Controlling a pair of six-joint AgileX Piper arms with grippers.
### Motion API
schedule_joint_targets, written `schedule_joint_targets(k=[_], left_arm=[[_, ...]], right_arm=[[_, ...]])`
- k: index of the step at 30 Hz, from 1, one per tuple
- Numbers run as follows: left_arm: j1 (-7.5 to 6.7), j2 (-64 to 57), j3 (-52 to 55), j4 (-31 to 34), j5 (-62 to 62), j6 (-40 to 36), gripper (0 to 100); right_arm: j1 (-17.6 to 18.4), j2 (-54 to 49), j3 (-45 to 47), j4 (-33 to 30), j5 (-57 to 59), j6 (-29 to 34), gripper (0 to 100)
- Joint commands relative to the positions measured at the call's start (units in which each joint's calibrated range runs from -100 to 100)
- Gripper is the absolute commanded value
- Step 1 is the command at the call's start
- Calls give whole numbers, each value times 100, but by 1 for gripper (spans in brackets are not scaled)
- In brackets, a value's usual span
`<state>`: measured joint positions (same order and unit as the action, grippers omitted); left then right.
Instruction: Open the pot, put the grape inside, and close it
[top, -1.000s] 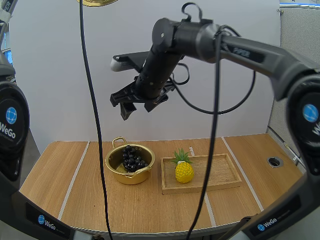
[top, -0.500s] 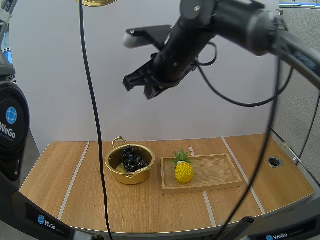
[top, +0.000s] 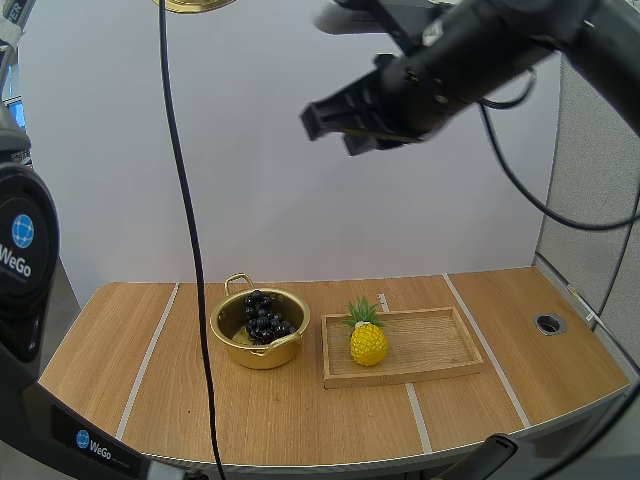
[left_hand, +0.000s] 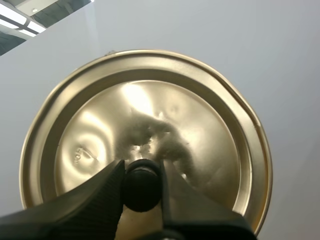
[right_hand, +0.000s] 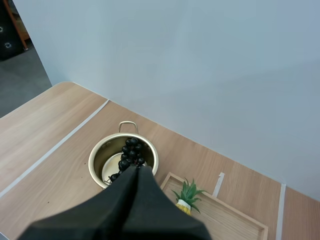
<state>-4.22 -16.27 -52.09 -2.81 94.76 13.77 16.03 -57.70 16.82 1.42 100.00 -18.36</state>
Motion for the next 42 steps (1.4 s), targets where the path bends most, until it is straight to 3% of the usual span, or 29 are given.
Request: schedule_joint_targets(k=[1,10,23,33,37,42], left_arm=[[-16,-38,-49,50,-196,-41,0],[-16,-38,-49,50,-196,-41,0],[-16,-38,-49,50,-196,-41,0],[-16,-38,-49,50,-196,-41,0],[-16,-24,-49,50,524,-100,0],[-16,92,-4,50,524,-170,0]], right_arm=[[-207,-493,519,203,0,25,0],[-754,-1437,1598,635,0,-77,0],[-754,-1952,3053,696,0,-107,0],[-754,-1980,3183,710,0,-133,0],[-754,-1980,3183,732,0,-133,0],[-754,-1980,3183,744,0,-133,0]])
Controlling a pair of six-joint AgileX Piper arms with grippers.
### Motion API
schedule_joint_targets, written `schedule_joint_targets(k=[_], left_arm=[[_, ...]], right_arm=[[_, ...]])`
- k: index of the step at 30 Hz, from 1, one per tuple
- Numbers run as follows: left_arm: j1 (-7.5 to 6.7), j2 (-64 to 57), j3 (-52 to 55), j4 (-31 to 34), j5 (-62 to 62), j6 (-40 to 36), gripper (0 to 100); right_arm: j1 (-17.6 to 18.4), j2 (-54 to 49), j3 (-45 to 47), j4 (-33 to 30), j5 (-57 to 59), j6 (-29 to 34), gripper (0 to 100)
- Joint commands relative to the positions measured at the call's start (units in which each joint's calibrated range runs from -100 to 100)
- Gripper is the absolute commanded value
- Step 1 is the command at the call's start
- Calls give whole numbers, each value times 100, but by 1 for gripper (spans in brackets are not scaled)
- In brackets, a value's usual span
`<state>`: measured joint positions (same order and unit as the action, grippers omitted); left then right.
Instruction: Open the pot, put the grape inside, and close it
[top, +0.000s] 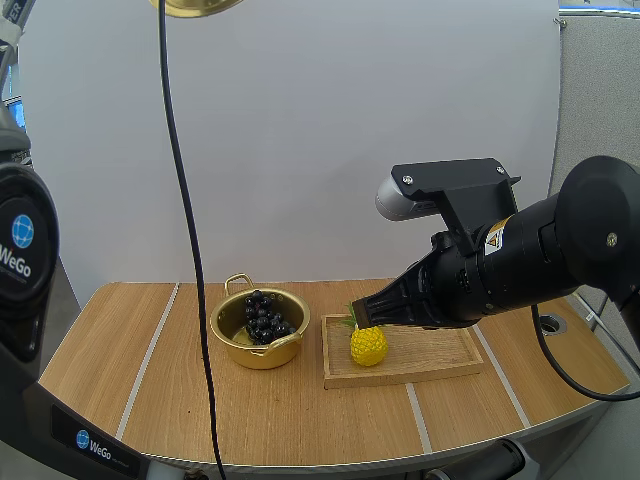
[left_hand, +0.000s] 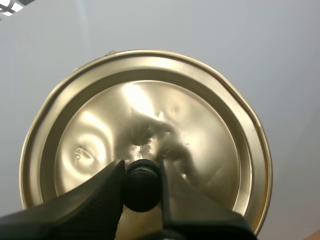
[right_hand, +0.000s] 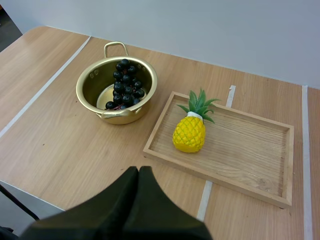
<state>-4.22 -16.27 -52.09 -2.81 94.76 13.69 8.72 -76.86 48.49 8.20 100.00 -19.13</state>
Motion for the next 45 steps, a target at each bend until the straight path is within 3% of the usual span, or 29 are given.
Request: schedule_joint_targets(k=[1,6,15,21,24,32,45], left_arm=[[-16,127,7,50,524,-161,0],[-16,160,352,202,524,-298,0],[-16,176,3239,224,524,-49,0],[-16,494,4637,136,524,-18,0],[-16,775,5065,38,524,361,0],[-16,1473,5527,-779,524,957,0],[-16,2311,5557,-879,524,1002,0]], right_arm=[[-23,-64,16,66,0,-55,0],[-23,-64,16,66,0,-55,0],[-23,-64,16,65,0,-64,0],[-23,-64,16,65,0,-64,0],[-23,-64,16,65,0,-64,0],[-23,-64,16,65,0,-64,0],[-23,-64,16,65,0,-64,0]])
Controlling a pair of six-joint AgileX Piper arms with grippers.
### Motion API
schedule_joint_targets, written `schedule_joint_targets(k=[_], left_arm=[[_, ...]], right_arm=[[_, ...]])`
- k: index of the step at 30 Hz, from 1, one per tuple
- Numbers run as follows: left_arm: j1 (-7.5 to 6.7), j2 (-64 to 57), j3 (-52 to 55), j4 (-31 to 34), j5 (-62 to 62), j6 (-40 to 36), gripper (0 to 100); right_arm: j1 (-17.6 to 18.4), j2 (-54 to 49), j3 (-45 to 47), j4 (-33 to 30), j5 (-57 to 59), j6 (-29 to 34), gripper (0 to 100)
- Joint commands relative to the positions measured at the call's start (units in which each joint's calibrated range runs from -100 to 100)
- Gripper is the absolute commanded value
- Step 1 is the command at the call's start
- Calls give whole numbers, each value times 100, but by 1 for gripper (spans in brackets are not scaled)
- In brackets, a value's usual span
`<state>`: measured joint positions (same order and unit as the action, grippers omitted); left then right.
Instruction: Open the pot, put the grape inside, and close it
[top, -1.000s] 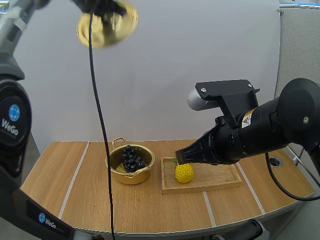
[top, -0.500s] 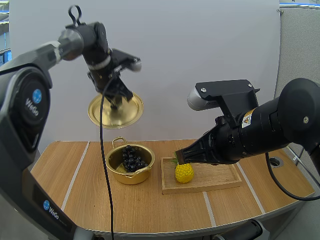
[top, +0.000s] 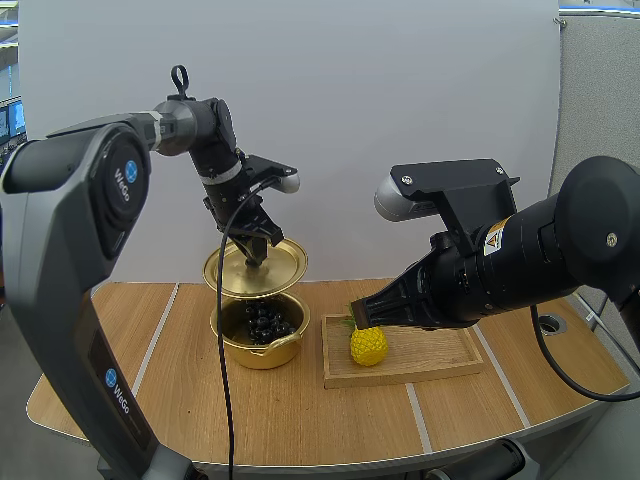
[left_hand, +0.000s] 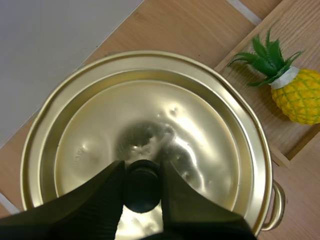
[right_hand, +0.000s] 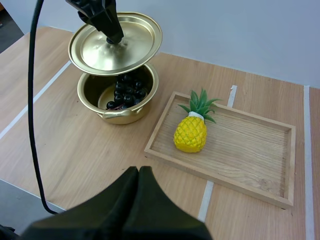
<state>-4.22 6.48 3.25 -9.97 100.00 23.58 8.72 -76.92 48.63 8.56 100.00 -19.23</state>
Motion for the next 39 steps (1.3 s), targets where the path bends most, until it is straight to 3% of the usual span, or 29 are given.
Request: schedule_joint_targets(k=[1,17,31,39], left_arm=[[-16,65,22,-176,0,12,0],[-16,78,1187,-128,0,197,0],[-16,78,1248,-90,-921,197,0],[-16,116,1324,-106,-827,197,0]], right_arm=[[-23,-59,2,29,0,-54,0],[-23,-59,2,29,0,-54,0],[-23,-59,2,29,0,-54,0],[-23,-59,2,29,0,-54,0]])
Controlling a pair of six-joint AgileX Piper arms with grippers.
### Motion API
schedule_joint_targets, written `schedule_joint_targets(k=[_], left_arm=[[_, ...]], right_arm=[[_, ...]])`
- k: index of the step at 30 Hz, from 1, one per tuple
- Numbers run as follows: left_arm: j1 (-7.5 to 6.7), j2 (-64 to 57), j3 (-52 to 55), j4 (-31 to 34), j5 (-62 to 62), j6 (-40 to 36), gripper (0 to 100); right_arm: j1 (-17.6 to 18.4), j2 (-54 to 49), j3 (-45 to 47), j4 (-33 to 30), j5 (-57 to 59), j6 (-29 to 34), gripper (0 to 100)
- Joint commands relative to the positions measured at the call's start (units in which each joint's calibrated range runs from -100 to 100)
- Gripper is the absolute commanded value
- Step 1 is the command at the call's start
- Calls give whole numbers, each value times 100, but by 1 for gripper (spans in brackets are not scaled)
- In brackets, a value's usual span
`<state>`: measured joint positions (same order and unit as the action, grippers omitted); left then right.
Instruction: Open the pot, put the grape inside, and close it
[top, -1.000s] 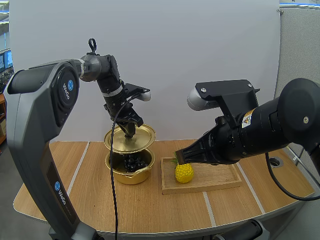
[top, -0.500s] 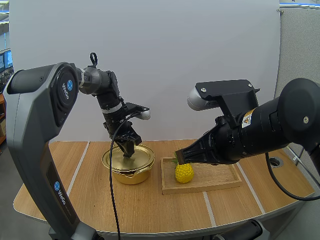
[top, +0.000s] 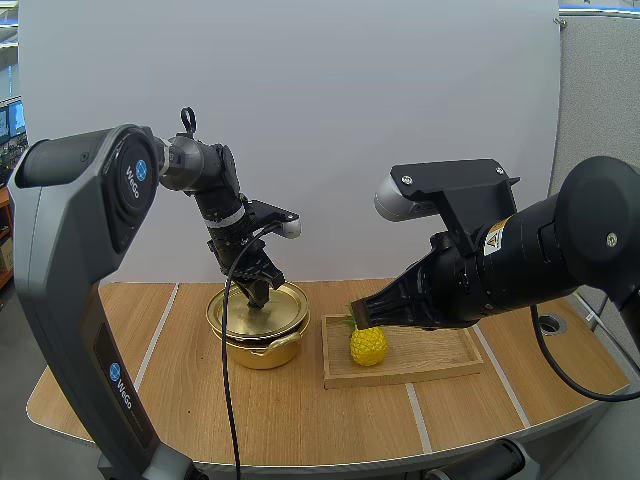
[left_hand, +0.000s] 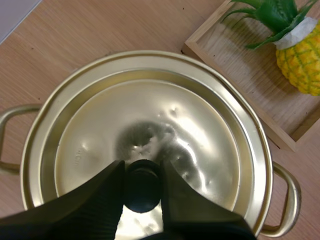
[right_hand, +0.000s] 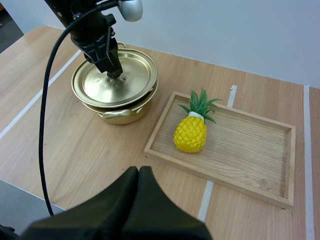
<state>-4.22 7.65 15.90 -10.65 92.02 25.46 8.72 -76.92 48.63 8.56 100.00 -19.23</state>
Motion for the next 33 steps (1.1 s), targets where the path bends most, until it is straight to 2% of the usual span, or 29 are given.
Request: schedule_joint_targets(k=[1,22,24,25,27,29,30,33], left_arm=[[-16,11,79,-38,-57,9,0],[-16,395,153,-145,419,9,2],[-16,395,153,-154,523,9,14],[-16,395,153,-169,618,9,24],[-16,395,153,-237,796,9,53],[-16,352,153,-305,798,9,96],[-16,324,153,-342,798,9,100],[-16,208,153,-369,798,9,100]], right_arm=[[-23,-59,2,29,0,-54,0],[-23,-59,2,76,0,-53,0],[-23,-59,2,98,0,-53,0],[-23,-59,2,107,0,-53,0],[-23,-59,2,132,0,-53,0],[-23,-59,2,147,0,-53,0],[-23,-59,2,147,0,-53,0],[-23,-59,2,147,0,-53,0]])
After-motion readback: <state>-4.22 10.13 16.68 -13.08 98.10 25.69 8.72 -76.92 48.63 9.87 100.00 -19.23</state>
